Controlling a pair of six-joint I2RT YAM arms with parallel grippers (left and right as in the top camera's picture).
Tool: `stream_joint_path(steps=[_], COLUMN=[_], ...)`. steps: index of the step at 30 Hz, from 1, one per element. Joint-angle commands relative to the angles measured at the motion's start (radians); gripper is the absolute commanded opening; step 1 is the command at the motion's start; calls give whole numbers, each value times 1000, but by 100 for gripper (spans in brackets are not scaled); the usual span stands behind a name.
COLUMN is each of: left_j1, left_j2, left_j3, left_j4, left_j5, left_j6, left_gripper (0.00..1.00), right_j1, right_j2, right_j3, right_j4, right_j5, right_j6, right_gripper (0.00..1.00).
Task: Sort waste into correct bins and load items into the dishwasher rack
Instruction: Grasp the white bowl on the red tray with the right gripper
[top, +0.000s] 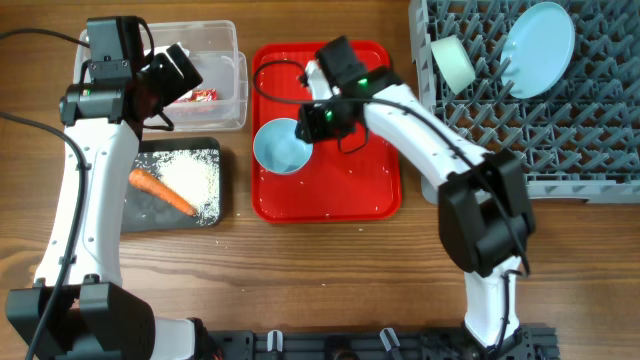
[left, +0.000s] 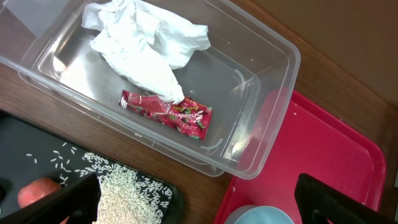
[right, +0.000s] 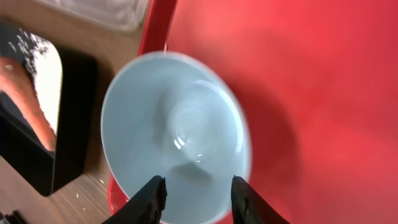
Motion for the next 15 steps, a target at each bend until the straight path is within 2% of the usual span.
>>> stream_joint_path(steps=[1, 5, 6, 7, 8, 11, 15], left_j1=[4, 4, 4, 3, 3, 4, 4], left_j2=[8, 8, 8, 8, 8, 8, 8], left_j3=[-1, -1, -1, -1, -1, -1, -1], left_j4=[1, 1, 1, 1, 1, 1, 1], left_j5=[-13, -13, -13, -13, -13, -13, -13], left_j6=[-12, -13, -13, -13, -13, -12, -13], left_gripper=[100, 100, 100, 100, 100, 100, 100], right_j1=[13, 13, 13, 12, 11, 11, 11], right_j2=[46, 58, 58, 47, 23, -29, -24], right_j3=[-8, -8, -8, -4, 2, 3, -1], right_j4=[-30, -35, -29, 6, 18, -5, -61], right_j5=[21, 45, 43, -72, -98, 84, 267], right_j6=[94, 104, 102, 70, 80, 152, 156], right_gripper=[32, 33, 37, 43, 46, 48, 48])
